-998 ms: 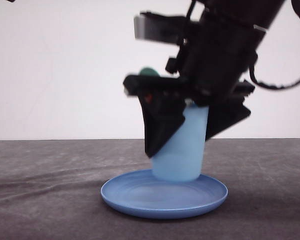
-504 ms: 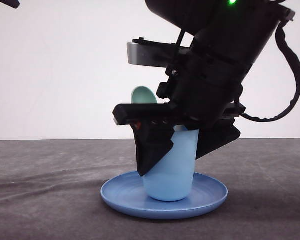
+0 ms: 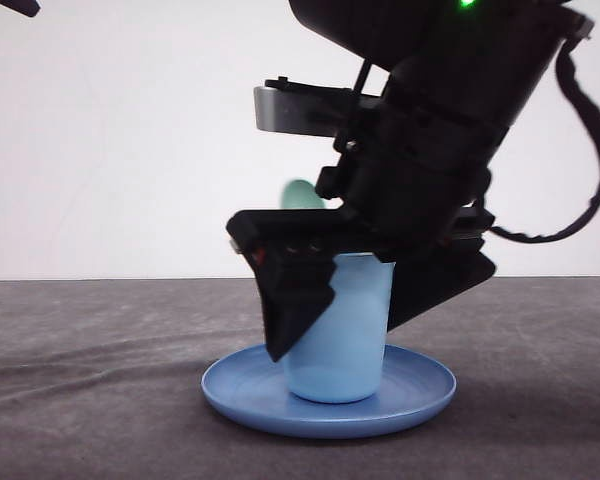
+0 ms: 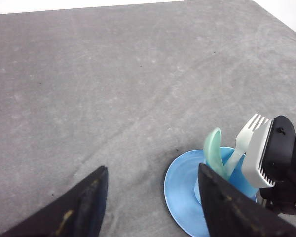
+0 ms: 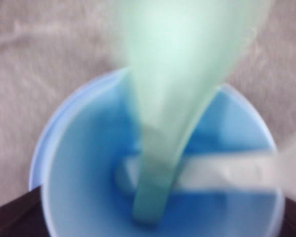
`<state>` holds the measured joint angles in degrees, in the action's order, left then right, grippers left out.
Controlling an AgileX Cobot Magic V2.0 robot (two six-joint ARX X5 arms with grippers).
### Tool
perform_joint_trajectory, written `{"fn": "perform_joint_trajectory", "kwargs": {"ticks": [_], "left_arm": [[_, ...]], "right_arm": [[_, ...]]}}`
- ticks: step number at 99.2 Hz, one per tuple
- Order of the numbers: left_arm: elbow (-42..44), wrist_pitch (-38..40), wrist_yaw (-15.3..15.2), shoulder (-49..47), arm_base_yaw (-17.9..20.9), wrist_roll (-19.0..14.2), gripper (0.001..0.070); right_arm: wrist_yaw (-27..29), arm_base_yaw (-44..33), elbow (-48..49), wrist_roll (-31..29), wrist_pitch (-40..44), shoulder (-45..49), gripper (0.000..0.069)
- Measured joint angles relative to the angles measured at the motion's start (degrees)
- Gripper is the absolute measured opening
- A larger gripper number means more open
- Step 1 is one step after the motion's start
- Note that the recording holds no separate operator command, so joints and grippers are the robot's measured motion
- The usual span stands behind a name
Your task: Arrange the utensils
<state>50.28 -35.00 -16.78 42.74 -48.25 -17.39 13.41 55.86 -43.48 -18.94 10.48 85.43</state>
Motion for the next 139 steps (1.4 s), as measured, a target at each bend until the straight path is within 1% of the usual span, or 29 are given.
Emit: {"fn": "perform_joint_trajectory", "kwargs": {"ticks": [24, 45, 52, 67, 76, 96, 106, 111, 115, 120, 123, 126, 130, 134, 136, 139], "left_arm": [[0.0, 0.0, 0.0, 0.0, 0.0, 0.0, 0.0348], [0.0, 0.0, 0.0, 0.0, 0.0, 0.0, 0.0348], [0.0, 0.0, 0.0, 0.0, 0.0, 0.0, 0.0348], [0.0, 0.0, 0.0, 0.0, 0.0, 0.0, 0.0348], [0.0, 0.0, 0.0, 0.0, 0.0, 0.0, 0.0348], [0.0, 0.0, 0.0, 0.0, 0.0, 0.0, 0.0348], [0.0, 0.0, 0.0, 0.0, 0.0, 0.0, 0.0348], [0.0, 0.0, 0.0, 0.0, 0.0, 0.0, 0.0348], [0.0, 0.0, 0.0, 0.0, 0.0, 0.0, 0.0348], [0.0, 0.0, 0.0, 0.0, 0.0, 0.0, 0.0347], [0.0, 0.0, 0.0, 0.0, 0.0, 0.0, 0.0346], [0.0, 0.0, 0.0, 0.0, 0.0, 0.0, 0.0332], [0.0, 0.0, 0.0, 0.0, 0.0, 0.0, 0.0276], [0.0, 0.0, 0.0, 0.0, 0.0, 0.0, 0.0176], [0.0, 0.0, 0.0, 0.0, 0.0, -0.1, 0.0132], [0.0, 0.0, 0.0, 0.0, 0.0, -0.1, 0.0089]], "right_arm": [[-0.2, 1.2, 0.0, -1.0, 8.8, -9.2, 0.0577], [0.0, 3.2, -0.1, -2.2, 16.5, -21.3, 0.0577], [1.2, 3.3, -0.4, -2.3, 16.6, -25.7, 0.0577], [7.3, 2.7, -2.8, -2.3, 15.8, -33.7, 0.0577], [9.4, 1.9, -4.8, -1.9, 15.2, -37.1, 0.0577], [12.0, 1.2, -7.6, 0.8, 14.7, -41.0, 0.0577], [12.3, 1.1, -7.6, 1.6, 15.1, -41.7, 0.0575], [12.3, 1.1, -7.6, 1.9, 15.1, -41.8, 0.0563], [12.3, 1.1, -7.6, 2.1, 15.2, -41.8, 0.0547], [12.3, 1.1, -7.6, 2.2, 15.5, -41.8, 0.0510], [12.3, 1.1, -7.6, 2.3, 15.6, -41.7, 0.0469], [12.3, 1.1, -7.6, 2.3, 15.6, -41.7, 0.0404], [12.3, 1.1, -7.6, 2.4, 15.6, -41.7, 0.0289], [12.3, 1.1, -7.6, 2.7, 15.6, -41.7, 0.0172], [12.3, 1.1, -7.6, 2.8, 15.7, -41.7, 0.0127], [12.6, 1.1, -7.6, 3.1, 15.7, -41.7, 0.0081]]}}
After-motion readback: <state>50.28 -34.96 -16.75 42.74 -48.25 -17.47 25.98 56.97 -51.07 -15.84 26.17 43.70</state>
